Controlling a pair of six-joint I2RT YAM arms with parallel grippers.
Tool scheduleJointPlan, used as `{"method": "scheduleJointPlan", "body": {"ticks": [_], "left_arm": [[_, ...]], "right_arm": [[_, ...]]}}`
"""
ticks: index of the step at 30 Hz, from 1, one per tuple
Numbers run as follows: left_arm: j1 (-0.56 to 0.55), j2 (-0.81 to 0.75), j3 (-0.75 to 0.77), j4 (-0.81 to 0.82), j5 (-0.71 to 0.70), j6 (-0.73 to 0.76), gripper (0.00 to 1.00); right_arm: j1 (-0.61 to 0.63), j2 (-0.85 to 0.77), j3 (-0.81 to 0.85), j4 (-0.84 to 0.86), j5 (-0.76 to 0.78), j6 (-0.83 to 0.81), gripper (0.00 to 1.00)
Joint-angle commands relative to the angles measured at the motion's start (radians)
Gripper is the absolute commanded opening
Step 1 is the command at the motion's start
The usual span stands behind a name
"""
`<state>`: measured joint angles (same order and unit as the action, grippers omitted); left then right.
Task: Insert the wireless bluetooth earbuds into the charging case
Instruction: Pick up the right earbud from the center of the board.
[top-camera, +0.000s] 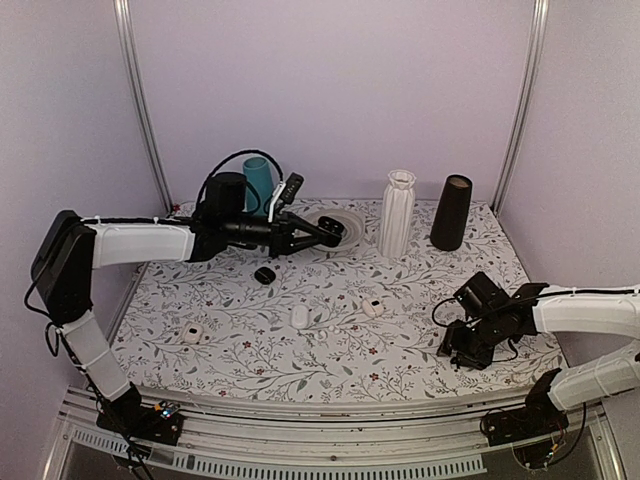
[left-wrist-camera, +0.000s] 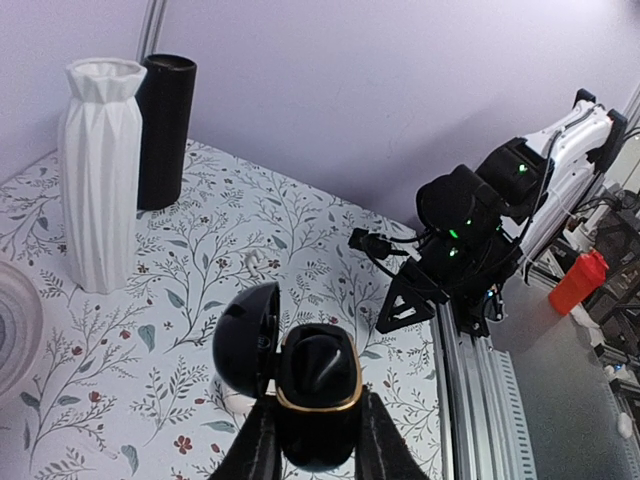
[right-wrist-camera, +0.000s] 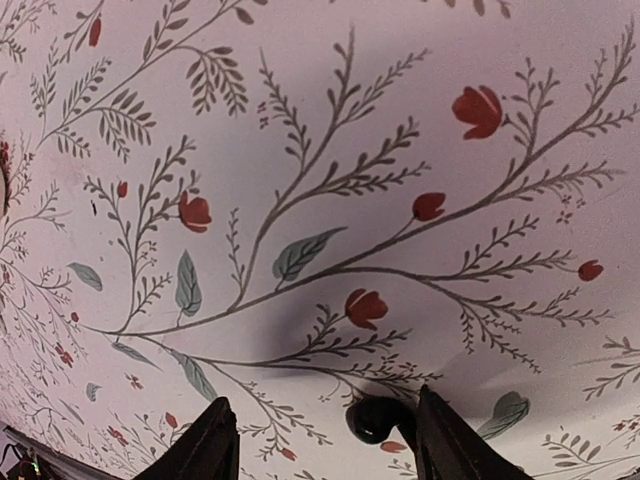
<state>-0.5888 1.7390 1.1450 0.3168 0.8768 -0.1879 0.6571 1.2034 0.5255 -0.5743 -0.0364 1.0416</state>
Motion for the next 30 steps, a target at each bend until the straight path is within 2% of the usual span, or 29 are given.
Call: {"method": "scheduleJointPlan", "body": {"ticks": [1, 4, 10, 15, 21, 30], "left_arm": [[0.009, -0.037, -0.011, 0.013, -0.006, 0.014, 0.00], [0.009, -0.043, -0.013, 0.010, -0.009, 0.017, 0.00], [0.009, -0.047, -0.016, 0.010, -0.010, 0.017, 0.00], [0.009, -0.051, -0.016, 0.008, -0.015, 0.021, 0.00], [0.009, -0.050, -0.016, 0.010, -0.015, 0.019, 0.00], [0.009, -0.053, -0.018, 0.008, -0.019, 0.021, 0.00]], "right_arm": [[0.064, 0.049, 0.024, 0.024, -0.057, 0.048, 0.60], [0.110, 0.081, 0.056, 0.017, -0.057, 0.073, 0.60], [0.111, 0.088, 0.072, -0.041, 0.029, 0.092, 0.58], [0.097, 0.081, 0.078, -0.106, 0.084, 0.142, 0.44], [0.094, 0.085, 0.097, -0.100, 0.122, 0.195, 0.39], [0.094, 0.161, 0.134, -0.082, 0.118, 0.183, 0.31]]}}
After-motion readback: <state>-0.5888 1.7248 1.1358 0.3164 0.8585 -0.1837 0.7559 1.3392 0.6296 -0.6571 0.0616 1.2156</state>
